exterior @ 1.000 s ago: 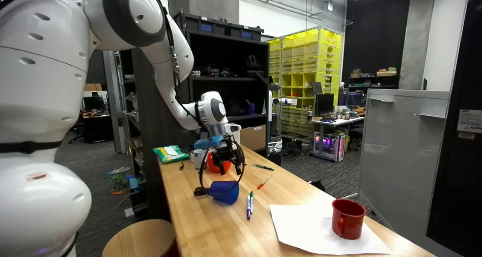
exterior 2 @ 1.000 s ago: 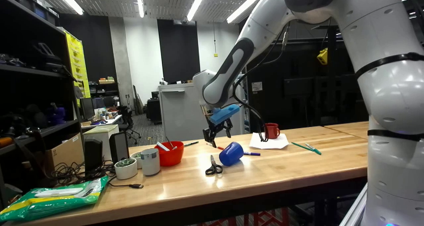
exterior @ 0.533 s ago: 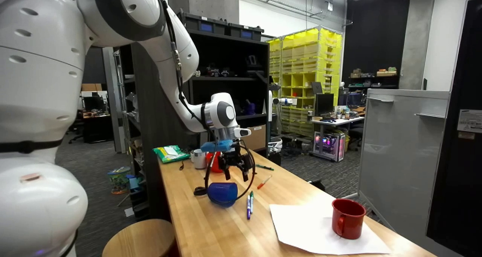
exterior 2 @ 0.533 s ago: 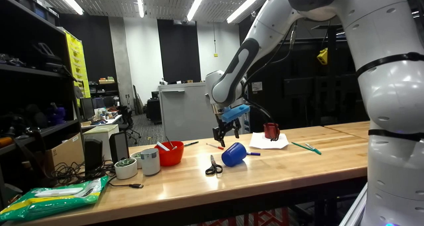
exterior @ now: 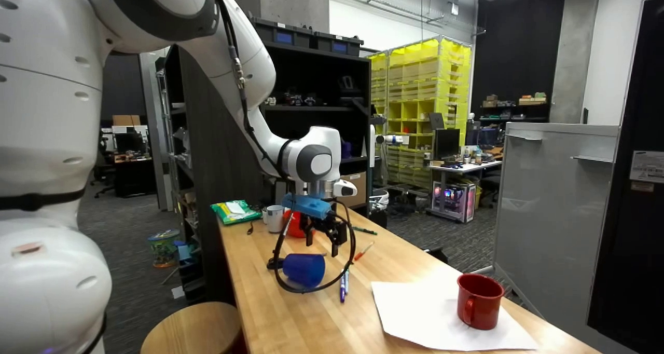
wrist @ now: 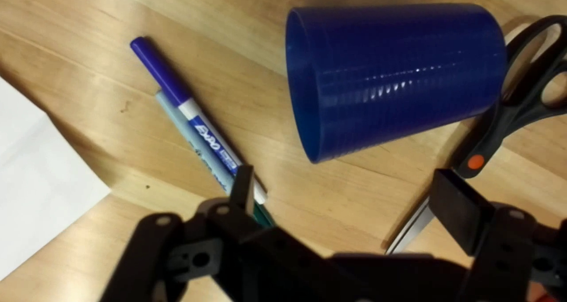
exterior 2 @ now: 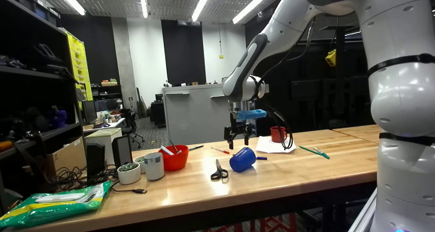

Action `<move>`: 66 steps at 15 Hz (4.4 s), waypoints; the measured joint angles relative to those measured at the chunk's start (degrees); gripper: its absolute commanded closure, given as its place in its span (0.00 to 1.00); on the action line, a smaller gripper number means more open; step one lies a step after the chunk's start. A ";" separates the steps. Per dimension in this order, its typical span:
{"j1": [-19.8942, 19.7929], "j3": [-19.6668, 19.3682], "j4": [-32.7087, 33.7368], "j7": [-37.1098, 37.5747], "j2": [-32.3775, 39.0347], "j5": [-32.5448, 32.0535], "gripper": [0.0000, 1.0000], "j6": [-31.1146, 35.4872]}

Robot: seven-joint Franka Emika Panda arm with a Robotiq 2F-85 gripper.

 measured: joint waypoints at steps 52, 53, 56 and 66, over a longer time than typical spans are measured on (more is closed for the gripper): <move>5.38 4.63 9.38 -9.43 -0.93 -12.04 0.98 -42.90; 5.41 4.81 9.49 -9.89 -0.22 -12.32 0.98 -42.39; 5.41 5.02 9.50 -11.60 1.48 -12.65 0.98 -40.16; 5.40 5.06 9.17 -15.62 3.35 -12.65 0.42 -34.54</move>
